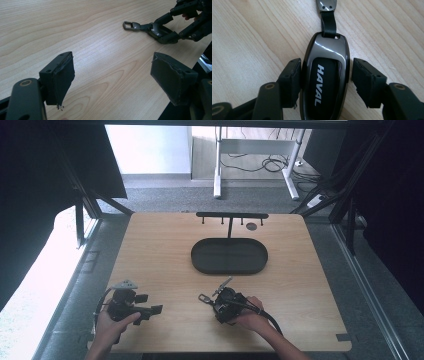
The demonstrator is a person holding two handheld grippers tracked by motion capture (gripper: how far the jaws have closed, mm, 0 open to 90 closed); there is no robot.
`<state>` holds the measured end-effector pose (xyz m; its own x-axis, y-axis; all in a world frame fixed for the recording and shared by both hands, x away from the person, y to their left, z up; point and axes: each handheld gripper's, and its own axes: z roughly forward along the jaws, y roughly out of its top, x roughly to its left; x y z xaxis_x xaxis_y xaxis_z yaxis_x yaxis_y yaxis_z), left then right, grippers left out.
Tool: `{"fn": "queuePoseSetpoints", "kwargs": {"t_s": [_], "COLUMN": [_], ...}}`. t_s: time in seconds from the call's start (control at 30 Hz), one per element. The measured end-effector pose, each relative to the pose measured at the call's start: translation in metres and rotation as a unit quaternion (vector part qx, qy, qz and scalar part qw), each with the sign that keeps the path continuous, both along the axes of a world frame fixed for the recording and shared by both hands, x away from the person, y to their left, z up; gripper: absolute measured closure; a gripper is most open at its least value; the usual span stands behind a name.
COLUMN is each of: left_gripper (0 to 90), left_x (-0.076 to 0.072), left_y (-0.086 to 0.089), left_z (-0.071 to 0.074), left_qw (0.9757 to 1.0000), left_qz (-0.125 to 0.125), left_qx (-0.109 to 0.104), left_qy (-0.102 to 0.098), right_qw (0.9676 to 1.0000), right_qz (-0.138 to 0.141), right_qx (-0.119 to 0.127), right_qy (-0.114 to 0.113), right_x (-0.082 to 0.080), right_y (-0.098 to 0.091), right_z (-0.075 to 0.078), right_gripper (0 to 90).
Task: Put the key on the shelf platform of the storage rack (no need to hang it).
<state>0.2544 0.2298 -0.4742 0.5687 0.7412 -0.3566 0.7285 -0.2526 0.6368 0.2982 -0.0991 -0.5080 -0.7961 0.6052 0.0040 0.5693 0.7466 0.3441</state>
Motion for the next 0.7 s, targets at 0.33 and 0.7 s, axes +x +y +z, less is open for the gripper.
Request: {"fn": "queuePoseSetpoints", "kwargs": {"t_s": [0.33,0.7], "left_gripper": [19.5,19.5], "left_x": [0.0,-0.001], "left_y": [0.0,0.0], "left_z": [0.001,0.001], "left_qw": [1.0,1.0], "left_qz": [0.002,0.004], "left_qx": [-0.001,-0.001], "left_qy": [-0.001,-0.002], "right_qw": [1.0,0.9979], "right_qz": [-0.003,-0.003], "right_qx": [0.002,0.063], "right_qy": [0.0,-0.012], "right_x": [0.003,0.007], "right_y": [-0.001,-0.009], "right_z": [0.001,0.029], "right_gripper": [49.1,49.2]}}
